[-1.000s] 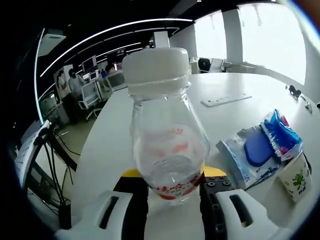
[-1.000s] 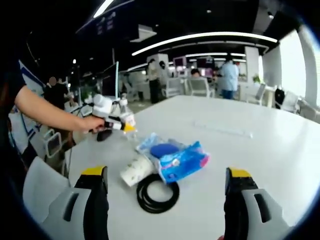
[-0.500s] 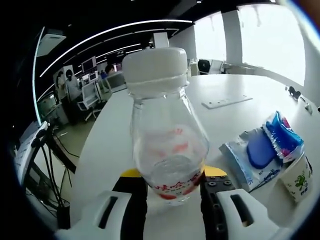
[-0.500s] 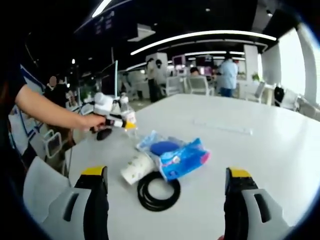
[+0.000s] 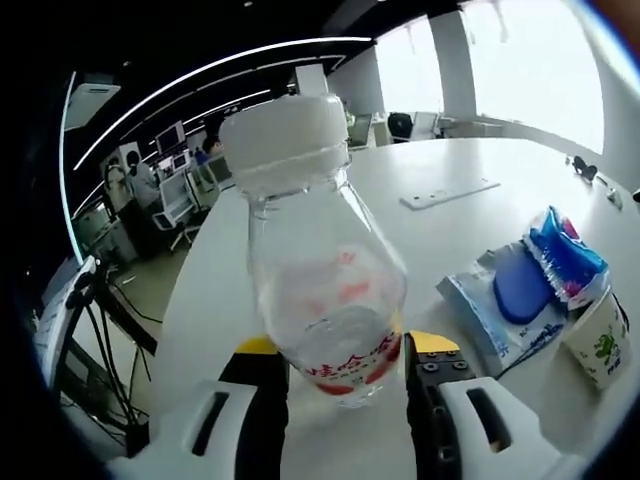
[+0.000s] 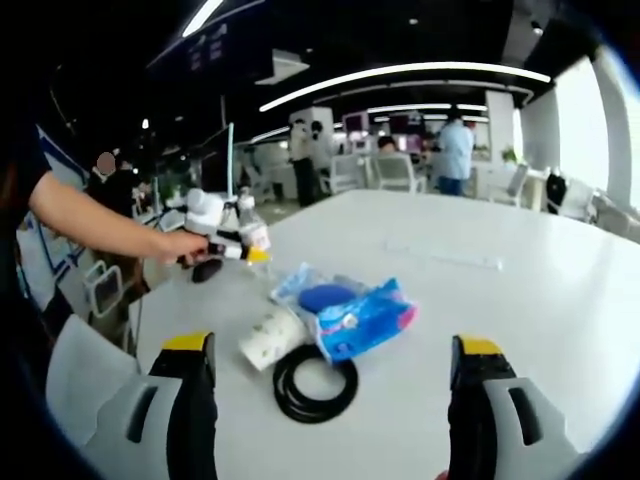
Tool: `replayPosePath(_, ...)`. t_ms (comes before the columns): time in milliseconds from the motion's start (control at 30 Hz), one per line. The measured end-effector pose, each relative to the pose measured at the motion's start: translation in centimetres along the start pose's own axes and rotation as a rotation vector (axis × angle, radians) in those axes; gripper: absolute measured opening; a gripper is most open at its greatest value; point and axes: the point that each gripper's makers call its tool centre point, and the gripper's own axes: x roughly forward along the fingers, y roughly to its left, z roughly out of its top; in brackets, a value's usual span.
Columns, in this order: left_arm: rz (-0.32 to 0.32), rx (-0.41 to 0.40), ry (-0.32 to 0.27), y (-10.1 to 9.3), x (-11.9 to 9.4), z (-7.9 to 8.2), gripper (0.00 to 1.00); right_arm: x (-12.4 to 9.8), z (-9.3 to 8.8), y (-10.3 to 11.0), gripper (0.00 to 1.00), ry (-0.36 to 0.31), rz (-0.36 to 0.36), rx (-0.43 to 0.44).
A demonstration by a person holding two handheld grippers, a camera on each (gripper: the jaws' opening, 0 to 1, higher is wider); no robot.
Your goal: Arrange the tabletop items into an orderly group along one side of the table until the central work area is clear of visible clutter.
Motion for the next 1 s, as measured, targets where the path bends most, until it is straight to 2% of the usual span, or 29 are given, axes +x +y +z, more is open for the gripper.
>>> replayPosePath(167,0.005,0.000,-0.015,0.17,-0.07,0.74,0.46,-0.02,0.12,0.06,0.96,-0.002,0.003,-0.001)
replayPosePath(300,0.010,-0.003,-0.013,0.49,0.00,0.68,0.42,-0.14,0.43,0.07,0.96,-0.010,0.003,-0.001)
replayPosePath(333,-0.005,-0.023,-0.013,0.37,0.04,0.63,0.42,-0.16,0.47,0.08,0.96,-0.010,0.004,0.000)
replayPosePath(400,-0.010,0.000,-0.016,0.35,0.03,0.70,0.42,-0.24,0.54,0.00,0.96,-0.012,0.001,-0.003)
replayPosePath(733,-0.029,0.006,-0.027,0.44,0.11,0.69,0.42,-0.41,0.25,-0.10,0.96,-0.009,-0.004,0.004)
replayPosePath(1000,-0.031,0.022,-0.015,0.43,0.12,0.63,0.43,-0.48,-0.01,-0.01,0.96,-0.007,-0.006,0.007)
